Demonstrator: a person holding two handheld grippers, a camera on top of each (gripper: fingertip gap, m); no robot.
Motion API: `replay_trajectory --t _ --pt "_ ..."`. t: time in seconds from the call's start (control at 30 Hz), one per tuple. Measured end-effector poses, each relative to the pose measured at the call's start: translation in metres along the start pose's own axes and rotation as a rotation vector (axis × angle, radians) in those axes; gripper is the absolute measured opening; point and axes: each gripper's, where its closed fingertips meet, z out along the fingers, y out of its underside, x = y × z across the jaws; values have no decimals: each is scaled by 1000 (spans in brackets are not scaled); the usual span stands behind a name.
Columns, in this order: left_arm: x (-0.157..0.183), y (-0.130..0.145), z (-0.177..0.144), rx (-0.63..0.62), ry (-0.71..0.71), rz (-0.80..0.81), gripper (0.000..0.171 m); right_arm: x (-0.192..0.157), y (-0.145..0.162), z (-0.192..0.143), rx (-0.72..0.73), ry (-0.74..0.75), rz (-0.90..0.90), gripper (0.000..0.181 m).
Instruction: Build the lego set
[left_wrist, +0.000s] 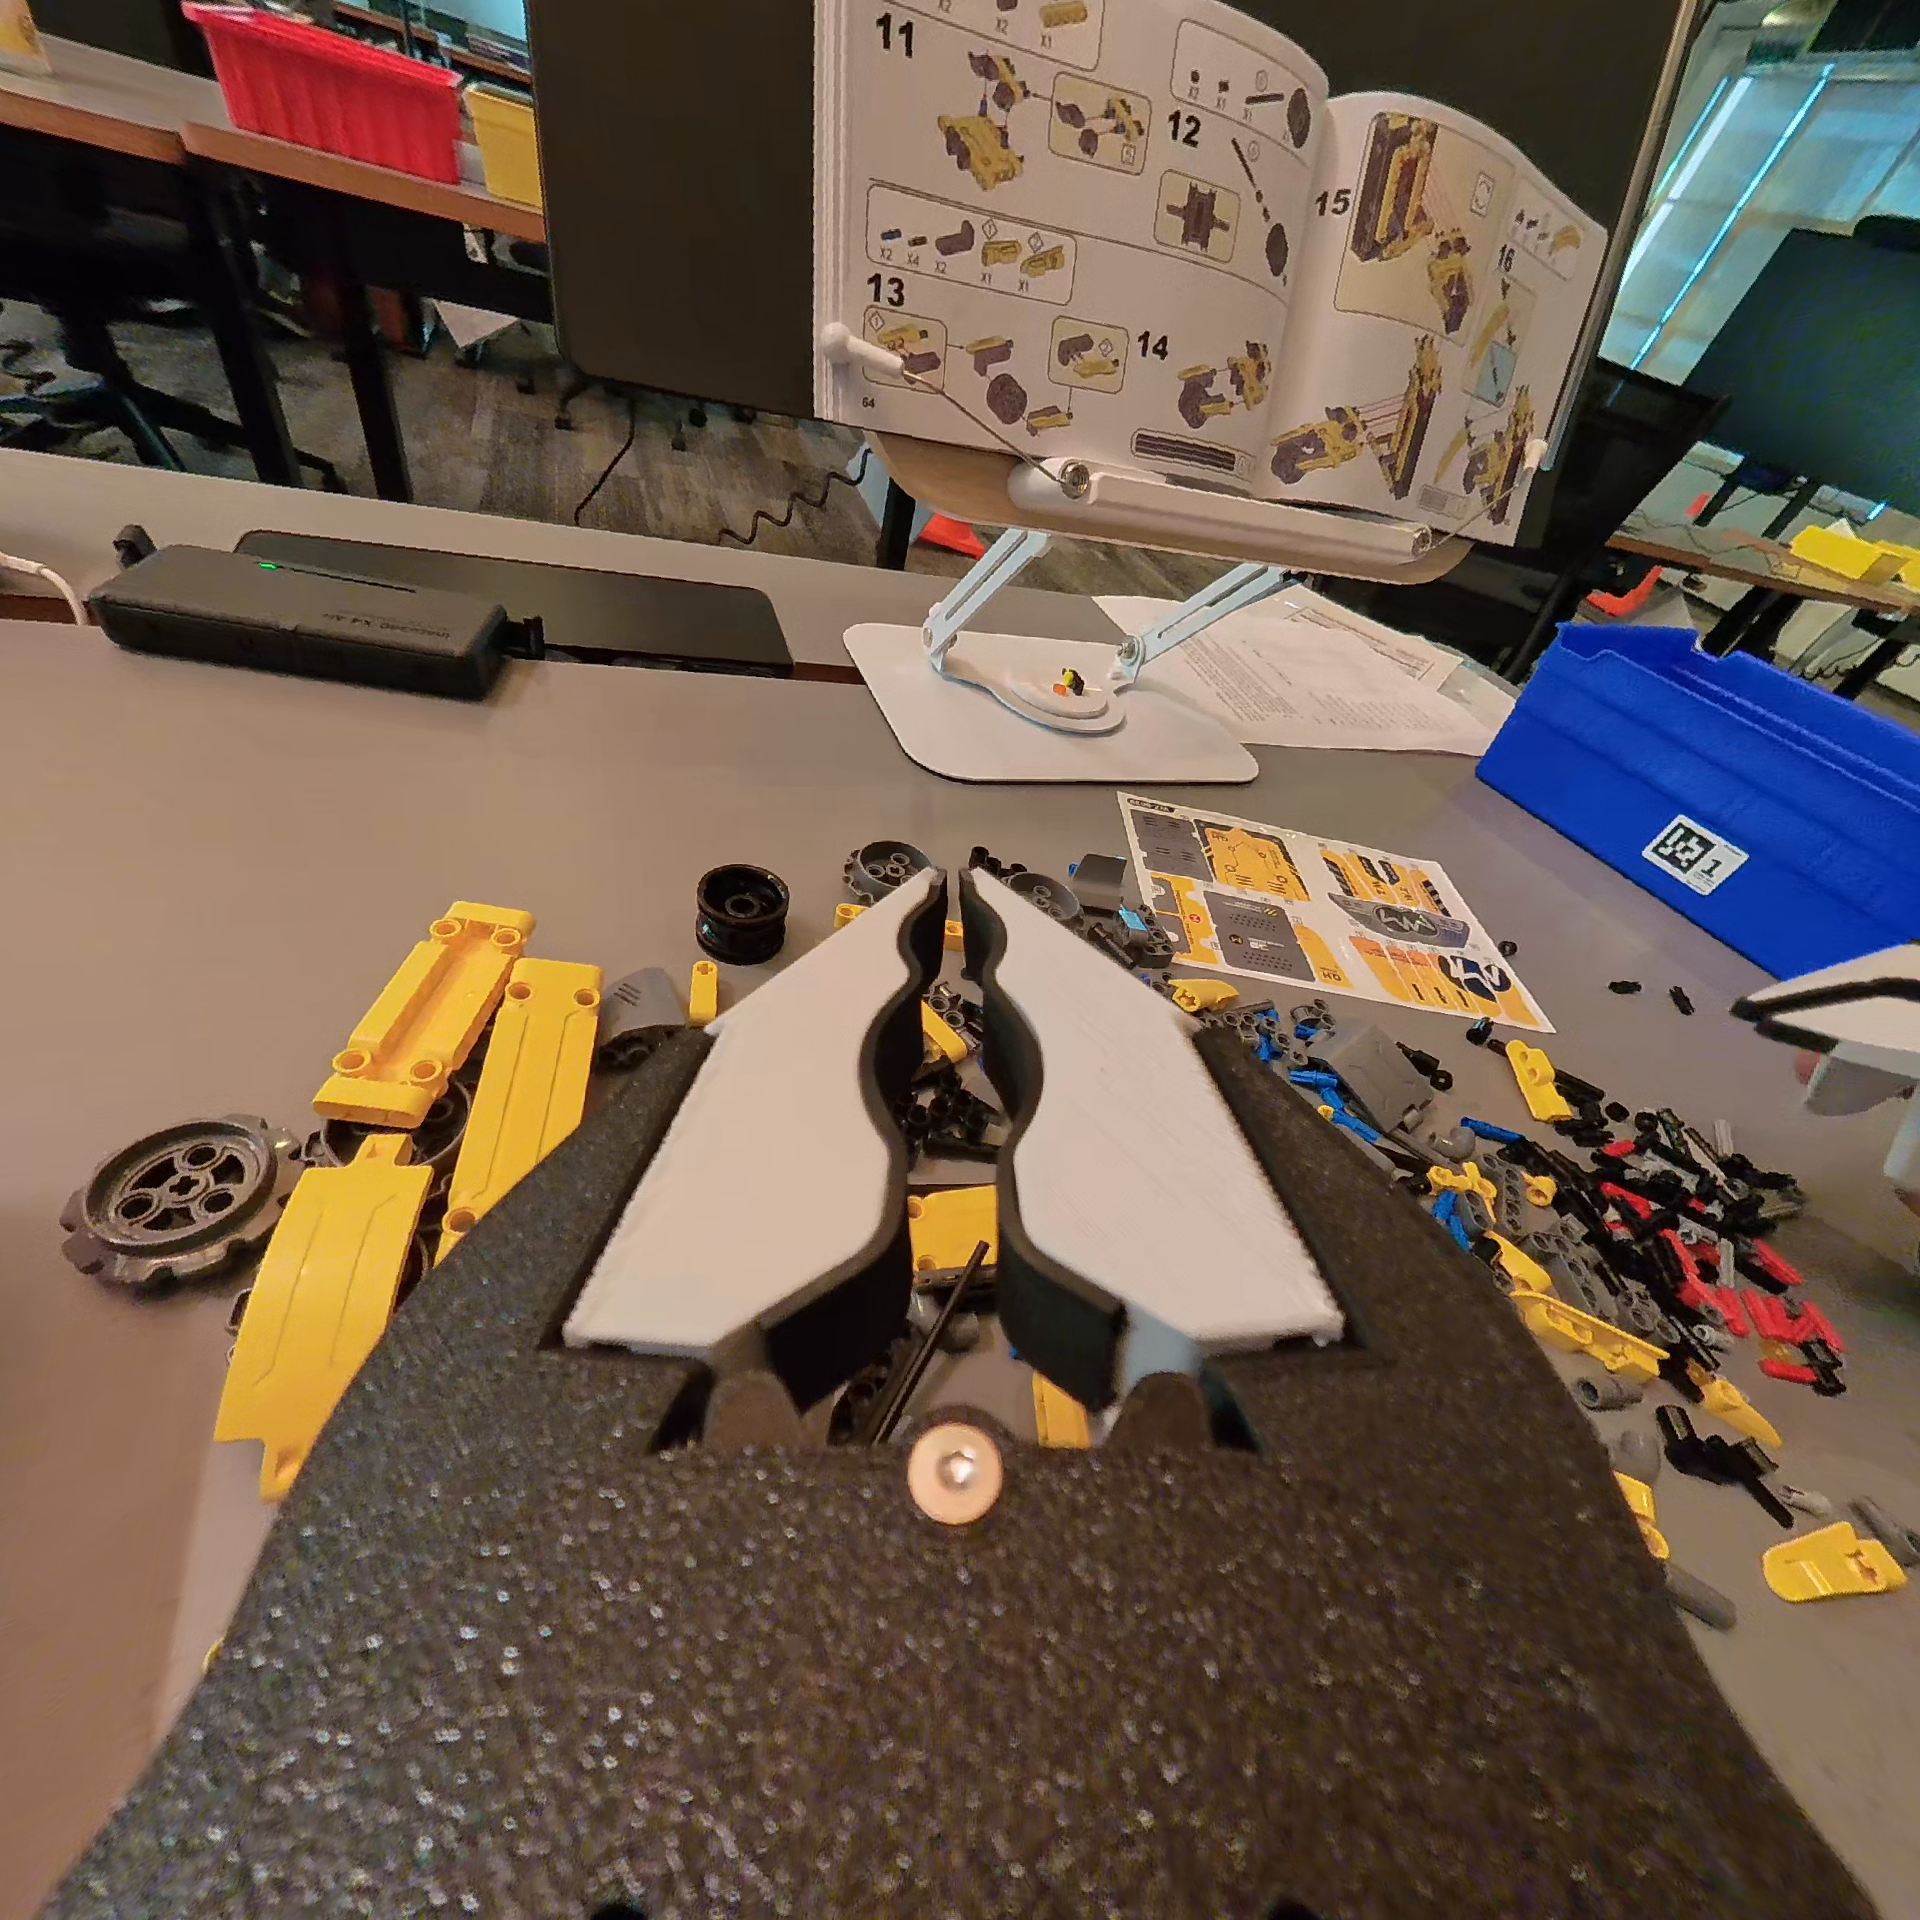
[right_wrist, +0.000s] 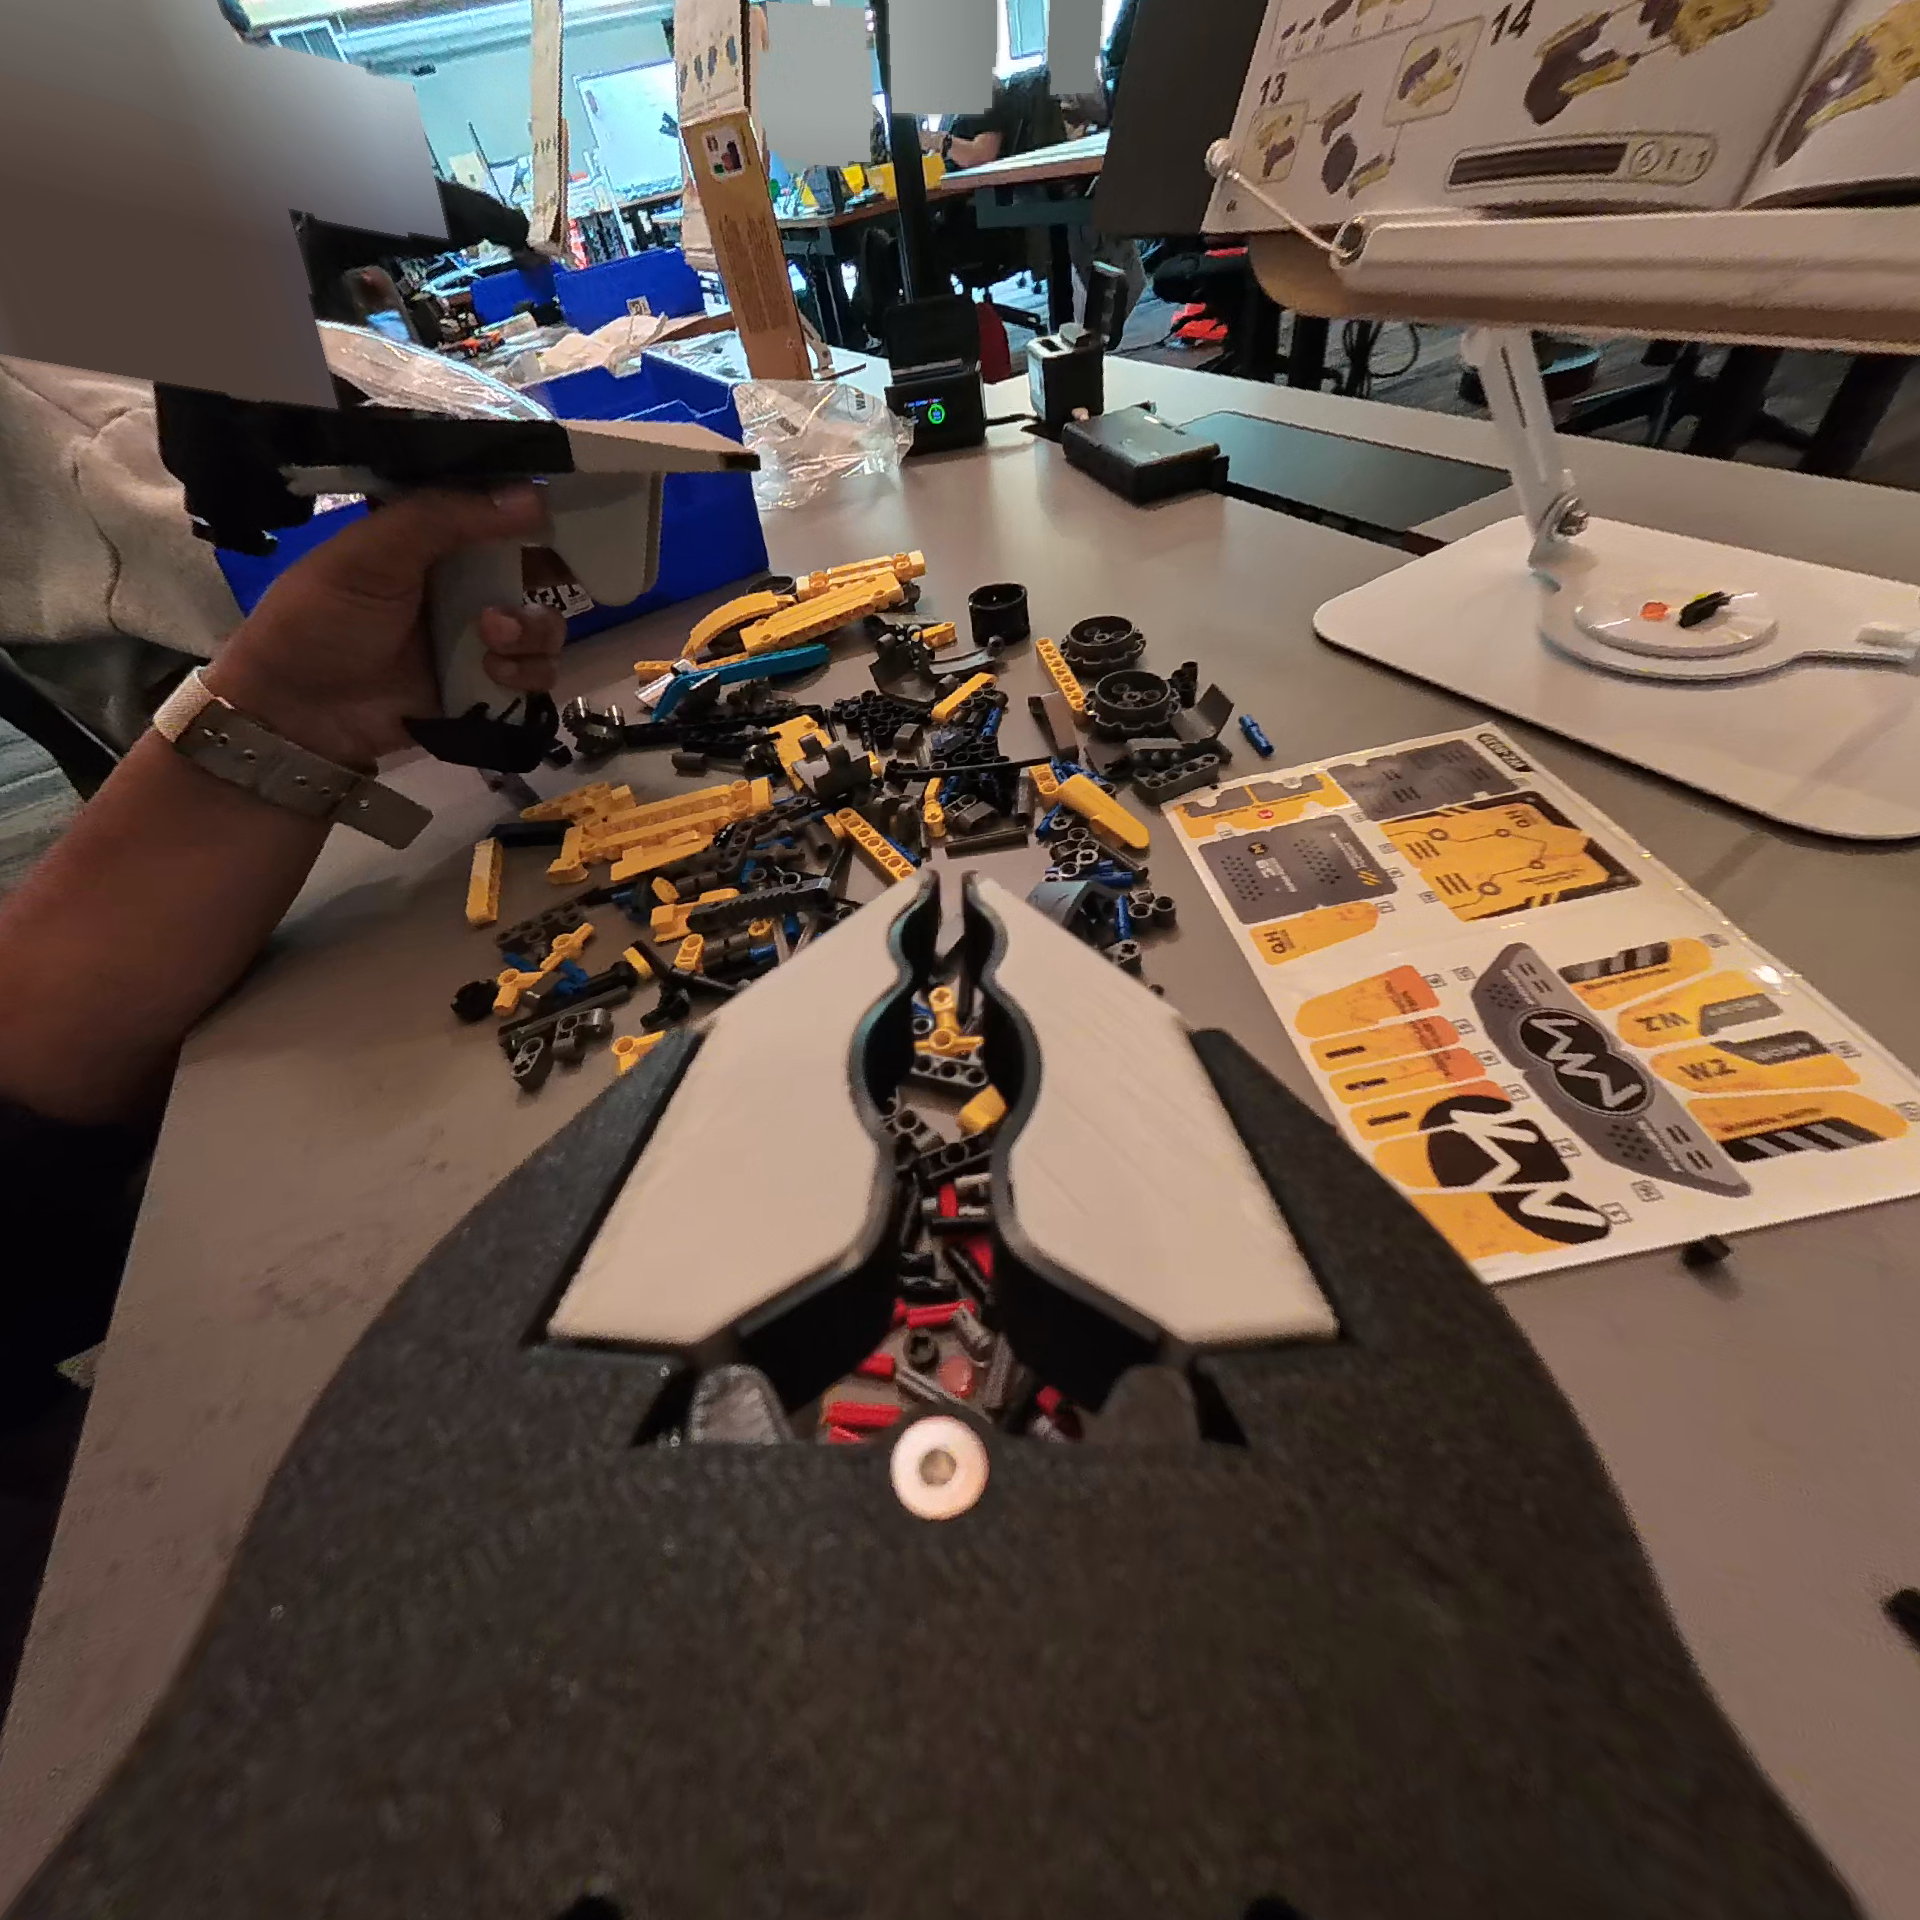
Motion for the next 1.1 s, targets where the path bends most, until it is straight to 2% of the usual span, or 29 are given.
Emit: replay_trajectory --t 0.23,0.4,0.5,0.6,0.83,0.97,1.03,1.1 --pt "1 0 0 0 4 0 2 9 -7 -7 24 48 -28 2" --pt "2 0 0 0 7 -2 2 17 -18 -16 86 83 -9 21" --pt "2 0 1 -1 9 -1 2 19 -23 -20 117 74 14 21" --pt "2 1 1 -2 9 0 2 18 -24 -21 120 62 19 12" --pt "3 1 1 -4 10 3 2 15 -22 -19 99 78 -37 4" --pt "3 2 2 -7 9 6 2 15 -21 -19 94 81 -34 6" --pt "3 2 2 -9 9 7 2 18 -22 -19 102 94 -24 17" --pt "3 3 2 -12 7 10 2 18 -24 -21 112 93 -14 19"
